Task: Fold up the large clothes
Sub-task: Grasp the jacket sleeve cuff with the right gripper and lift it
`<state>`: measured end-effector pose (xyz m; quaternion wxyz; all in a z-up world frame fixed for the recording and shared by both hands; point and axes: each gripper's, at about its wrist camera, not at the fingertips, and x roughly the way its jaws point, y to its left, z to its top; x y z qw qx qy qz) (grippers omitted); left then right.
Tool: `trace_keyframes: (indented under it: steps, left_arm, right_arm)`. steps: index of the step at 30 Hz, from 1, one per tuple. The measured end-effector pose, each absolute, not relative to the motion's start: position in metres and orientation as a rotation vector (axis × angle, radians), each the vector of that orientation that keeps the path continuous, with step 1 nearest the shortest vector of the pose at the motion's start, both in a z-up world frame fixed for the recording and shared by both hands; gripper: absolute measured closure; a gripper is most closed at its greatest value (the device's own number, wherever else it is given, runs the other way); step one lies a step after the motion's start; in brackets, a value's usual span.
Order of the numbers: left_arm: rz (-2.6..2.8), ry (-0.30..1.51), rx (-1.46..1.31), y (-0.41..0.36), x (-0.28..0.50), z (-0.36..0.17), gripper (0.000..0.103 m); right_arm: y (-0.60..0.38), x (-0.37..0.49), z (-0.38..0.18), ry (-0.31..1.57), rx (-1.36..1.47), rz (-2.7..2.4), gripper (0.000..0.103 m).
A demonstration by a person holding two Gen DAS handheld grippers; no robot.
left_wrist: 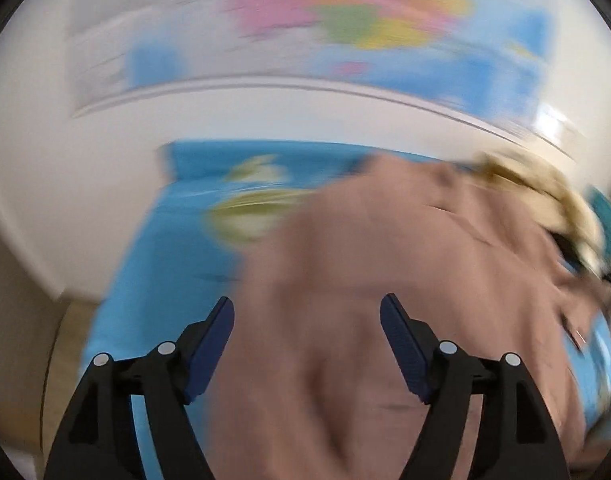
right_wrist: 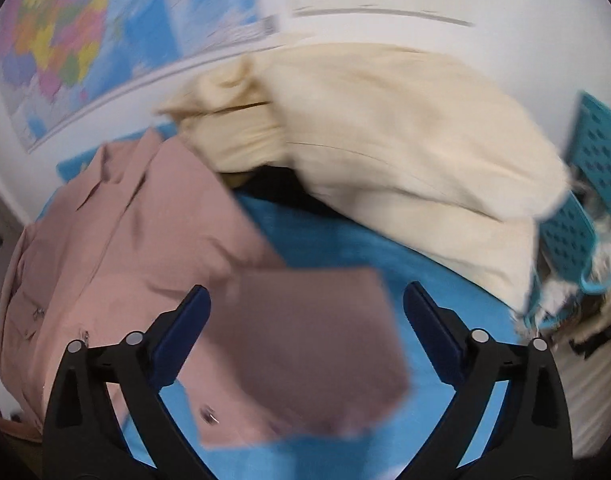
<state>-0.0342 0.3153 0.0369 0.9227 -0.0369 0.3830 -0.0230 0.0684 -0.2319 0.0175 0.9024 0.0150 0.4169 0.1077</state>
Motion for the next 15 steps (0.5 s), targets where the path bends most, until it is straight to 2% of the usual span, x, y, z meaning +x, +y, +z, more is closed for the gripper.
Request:
trace_keyframes:
  steps: [3,4,5,7,12,15]
  left_arm:
    - [-0.251,0.770,-0.009,0.255,-0.033,0.038,0.024]
    - [-0.324,0.770,0.013,0.235,-0.030,0.037,0.022]
    - [-0.373,0.769,0.029,0.218,-0.028,0.038,0.021]
    - [-0.501,0.777,0.065,0.176,-0.022,0.031,0.018]
    - [-0.745,0.823,0.104,0.101,-0.009,0.016,0.017]
    - [-0.844,0.821,0.098,0.069,-0.006,0.013,0.013]
  right_arm:
    - [-0.254,0.061,0.000,0.931,0.113,0.257,0.006]
    - [-0.254,0.060,-0.008,0.956,0.116,0.261,0.017]
    - [-0.251,0.061,-0.012,0.966,0.119,0.282,0.057]
    - [-0.247,0.061,-0.016,0.982,0.175,0.362,0.091]
    - [-0.230,0.038,0.032,0.822,0.232,0.537,0.092]
    - [-0.212,0.022,0.072,0.706,0.220,0.652,0.092]
